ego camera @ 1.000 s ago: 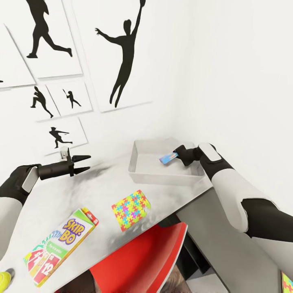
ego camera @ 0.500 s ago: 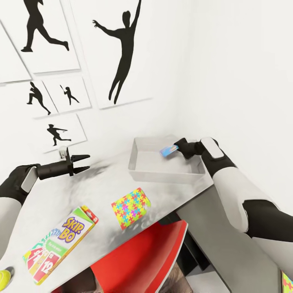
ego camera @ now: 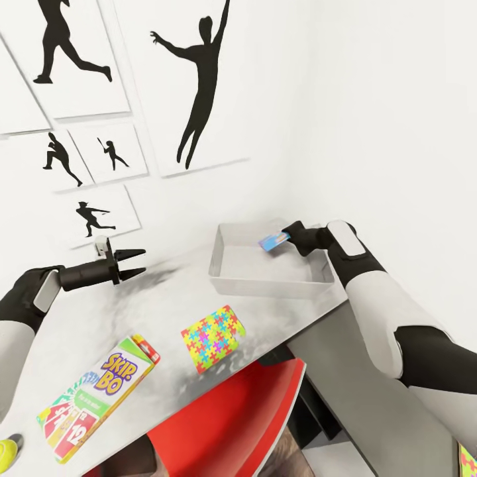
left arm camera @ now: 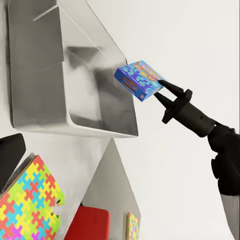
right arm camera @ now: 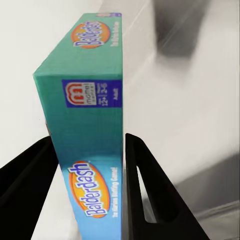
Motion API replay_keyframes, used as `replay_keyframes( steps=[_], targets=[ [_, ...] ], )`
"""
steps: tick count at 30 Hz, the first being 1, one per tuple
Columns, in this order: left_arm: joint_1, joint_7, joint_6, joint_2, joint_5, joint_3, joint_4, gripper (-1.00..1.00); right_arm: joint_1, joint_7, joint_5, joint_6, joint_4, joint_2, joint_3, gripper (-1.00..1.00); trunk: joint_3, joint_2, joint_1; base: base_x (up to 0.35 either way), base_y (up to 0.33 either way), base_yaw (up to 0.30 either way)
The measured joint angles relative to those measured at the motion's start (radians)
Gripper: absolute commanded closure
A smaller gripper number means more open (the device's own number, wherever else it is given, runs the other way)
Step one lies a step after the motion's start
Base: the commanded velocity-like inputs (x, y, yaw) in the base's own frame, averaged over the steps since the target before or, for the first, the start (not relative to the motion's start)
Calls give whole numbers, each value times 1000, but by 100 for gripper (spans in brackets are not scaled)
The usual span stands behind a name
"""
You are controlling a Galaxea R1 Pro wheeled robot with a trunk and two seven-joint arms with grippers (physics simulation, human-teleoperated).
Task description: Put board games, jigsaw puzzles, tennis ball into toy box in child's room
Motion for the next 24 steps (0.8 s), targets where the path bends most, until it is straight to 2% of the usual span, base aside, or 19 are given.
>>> replay_keyframes(
  steps=[5, 11, 24],
  targets=[
    [0, 3, 0, -6, 0, 0, 3, -100, -1, -1, 2, -3, 3, 0, -4, 100, 0, 0, 0, 0, 0, 0],
    [0, -11, 0, -1, 2, 4, 5, -100, 0, -1, 0, -4, 1, -16, -6, 100, 0, 0, 0, 0, 0, 0],
    [0, -14, 0, -2, 2, 4, 5, -100, 0, -2, -2, -3, 0, -21, -10, 100, 0, 0, 0, 0, 0, 0]
  ],
)
